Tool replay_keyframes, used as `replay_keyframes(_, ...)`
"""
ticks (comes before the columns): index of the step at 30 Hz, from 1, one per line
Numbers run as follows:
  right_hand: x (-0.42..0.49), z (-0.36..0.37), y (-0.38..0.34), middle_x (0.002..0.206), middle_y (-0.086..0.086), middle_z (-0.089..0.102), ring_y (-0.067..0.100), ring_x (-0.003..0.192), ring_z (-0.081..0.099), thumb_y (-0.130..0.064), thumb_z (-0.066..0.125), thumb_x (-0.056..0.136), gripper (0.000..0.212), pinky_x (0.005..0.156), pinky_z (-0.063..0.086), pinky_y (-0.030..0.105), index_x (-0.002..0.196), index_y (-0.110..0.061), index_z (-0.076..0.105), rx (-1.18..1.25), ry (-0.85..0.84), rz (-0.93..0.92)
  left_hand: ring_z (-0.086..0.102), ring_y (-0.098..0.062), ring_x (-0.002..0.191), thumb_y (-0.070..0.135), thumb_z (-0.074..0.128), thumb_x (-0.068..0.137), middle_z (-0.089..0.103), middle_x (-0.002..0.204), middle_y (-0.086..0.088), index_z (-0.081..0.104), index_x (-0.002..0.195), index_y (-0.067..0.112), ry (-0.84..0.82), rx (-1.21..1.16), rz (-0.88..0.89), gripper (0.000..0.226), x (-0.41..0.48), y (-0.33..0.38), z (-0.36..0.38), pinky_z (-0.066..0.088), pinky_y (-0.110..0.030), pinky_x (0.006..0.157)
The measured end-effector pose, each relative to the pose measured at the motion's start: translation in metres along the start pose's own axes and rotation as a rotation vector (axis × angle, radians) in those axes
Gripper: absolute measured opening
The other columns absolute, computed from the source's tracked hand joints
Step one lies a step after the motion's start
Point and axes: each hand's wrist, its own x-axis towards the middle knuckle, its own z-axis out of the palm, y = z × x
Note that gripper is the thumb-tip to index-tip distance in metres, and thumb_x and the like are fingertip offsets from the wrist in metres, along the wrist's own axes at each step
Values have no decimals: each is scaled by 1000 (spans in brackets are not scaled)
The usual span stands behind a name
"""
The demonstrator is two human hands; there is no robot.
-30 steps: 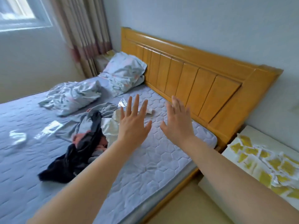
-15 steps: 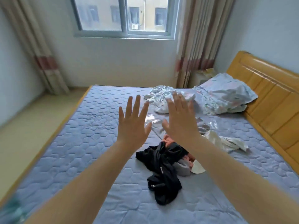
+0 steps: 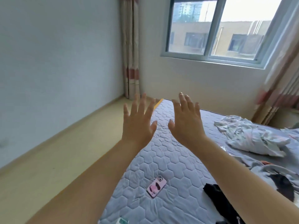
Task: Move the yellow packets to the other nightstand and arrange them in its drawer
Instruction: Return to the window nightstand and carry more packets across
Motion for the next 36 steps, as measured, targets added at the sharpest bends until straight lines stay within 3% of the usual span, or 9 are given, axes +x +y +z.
replay_keyframes(4, 47, 15, -123, 156, 14, 16, 31, 145, 12, -25, 56, 87, 64, 115, 10, 50, 143, -7, 31, 93, 40, -41, 6, -34, 147, 43, 50, 91, 9, 161, -11, 17, 153, 20, 13, 61, -49, 74, -14, -122, -26, 15, -61, 111)
replay_keyframes(8, 96, 35, -236, 157, 14, 16, 31, 145, 12, -23, 56, 86, 66, 116, 8, 49, 144, -7, 30, 190, 37, -74, 11, -34, 147, 44, 48, 90, 14, 160, -12, 20, 152, 19, 8, 191, -60, 73, -22, -248, -52, 20, -61, 110)
replay_keyframes(14, 170, 80, -361, 157, 13, 15, 30, 145, 10, -25, 55, 87, 64, 117, 7, 49, 143, -8, 30, 221, -4, -117, -1, -32, 148, 45, 42, 95, 1, 161, -11, 8, 154, 21, -47, 200, -124, 72, -8, -393, -44, 12, -59, 113)
replay_keyframes(21, 293, 179, -456, 157, 13, 12, 30, 146, 6, -27, 52, 89, 65, 117, 6, 50, 146, -10, 24, 227, 7, -117, -14, -30, 147, 46, 31, 99, -14, 160, -8, -6, 153, 24, -100, 211, -123, 70, 58, -545, 28, 2, -56, 115)
replay_keyframes(30, 508, 303, -523, 159, 13, 7, 29, 147, 4, -32, 47, 93, 64, 118, 3, 47, 147, -8, 21, 141, -34, -38, -22, -29, 145, 47, 26, 100, -23, 158, -6, -15, 151, 25, -206, 190, -50, 69, 233, -727, 124, -4, -55, 115)
replay_keyframes(36, 619, 394, -555, 160, 8, 1, 23, 148, -3, -52, 15, 93, 69, 118, -1, 44, 152, -14, 12, 115, -54, 5, -24, -27, 144, 47, 26, 100, -23, 158, -5, -16, 151, 28, -225, 100, 6, 69, 334, -829, 203, -7, -55, 114)
